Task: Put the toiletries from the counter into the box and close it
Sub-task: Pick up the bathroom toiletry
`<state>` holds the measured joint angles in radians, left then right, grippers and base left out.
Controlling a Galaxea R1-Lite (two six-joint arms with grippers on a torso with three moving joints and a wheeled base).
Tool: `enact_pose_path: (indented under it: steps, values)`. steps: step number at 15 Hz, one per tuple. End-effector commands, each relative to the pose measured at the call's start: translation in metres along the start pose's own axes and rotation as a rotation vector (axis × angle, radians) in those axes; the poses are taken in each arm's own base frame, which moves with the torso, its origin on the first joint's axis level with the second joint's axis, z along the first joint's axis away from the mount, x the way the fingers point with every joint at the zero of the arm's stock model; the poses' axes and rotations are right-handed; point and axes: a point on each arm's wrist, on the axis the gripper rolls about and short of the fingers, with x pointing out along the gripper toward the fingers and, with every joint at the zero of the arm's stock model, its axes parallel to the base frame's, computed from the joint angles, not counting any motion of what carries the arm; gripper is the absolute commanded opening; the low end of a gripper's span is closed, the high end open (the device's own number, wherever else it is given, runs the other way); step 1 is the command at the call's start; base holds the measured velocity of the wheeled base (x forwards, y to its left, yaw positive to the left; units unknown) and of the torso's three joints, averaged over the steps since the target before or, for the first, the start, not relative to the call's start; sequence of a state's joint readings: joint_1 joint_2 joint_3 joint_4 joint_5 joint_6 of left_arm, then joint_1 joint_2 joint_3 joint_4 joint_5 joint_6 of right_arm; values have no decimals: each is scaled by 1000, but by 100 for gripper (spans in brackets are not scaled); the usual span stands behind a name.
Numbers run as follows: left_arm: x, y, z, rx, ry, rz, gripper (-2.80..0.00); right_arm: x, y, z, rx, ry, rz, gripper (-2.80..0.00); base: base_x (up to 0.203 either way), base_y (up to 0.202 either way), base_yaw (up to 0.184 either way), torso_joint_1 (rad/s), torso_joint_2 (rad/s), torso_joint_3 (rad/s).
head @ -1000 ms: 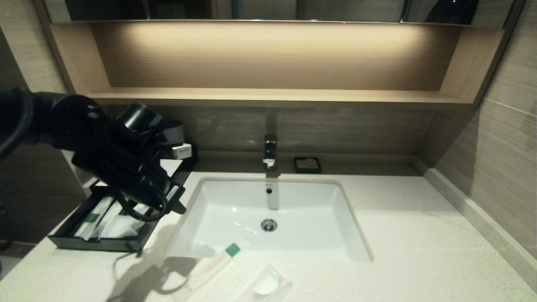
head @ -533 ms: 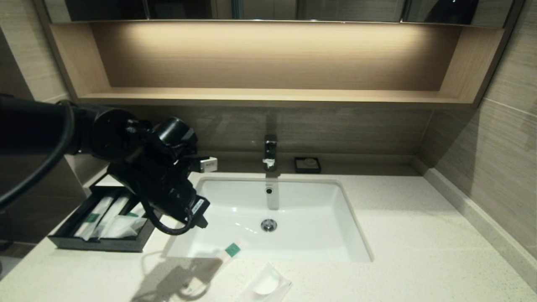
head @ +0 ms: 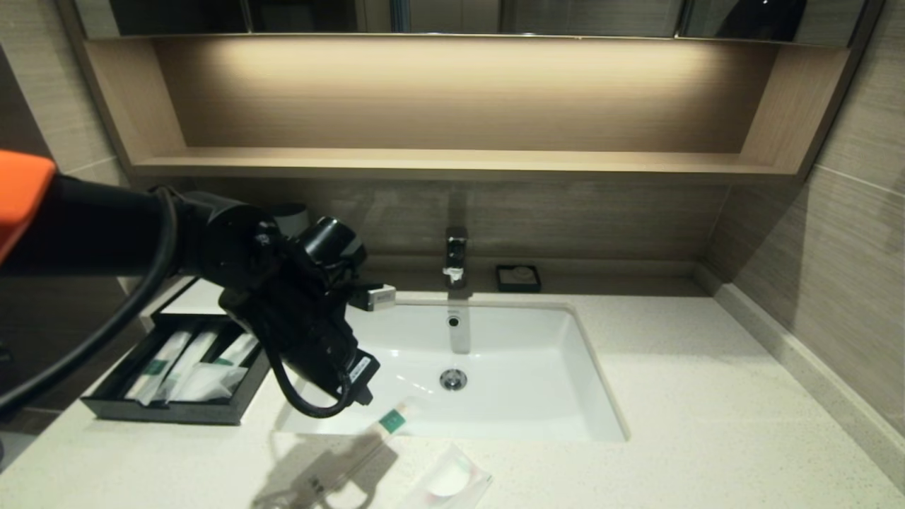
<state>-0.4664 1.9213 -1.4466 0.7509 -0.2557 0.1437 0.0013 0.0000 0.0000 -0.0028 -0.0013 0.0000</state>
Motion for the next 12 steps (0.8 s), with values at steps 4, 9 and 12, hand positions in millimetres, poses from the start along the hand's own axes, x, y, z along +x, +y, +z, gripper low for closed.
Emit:
enact_pose_path:
  steps: [4, 9, 12]
  values:
    - [12, -7, 3, -16, 30, -15, -280, 0, 0, 0, 0, 1, 0, -280, 0, 0, 0, 0, 0, 0]
    - [15, -17, 5, 13, 33, -24, -280, 0, 0, 0, 0, 1, 0, -280, 0, 0, 0, 0, 0, 0]
    - [23, -23, 4, 24, 60, -31, -280, 0, 0, 0, 0, 1, 0, -280, 0, 0, 0, 0, 0, 0]
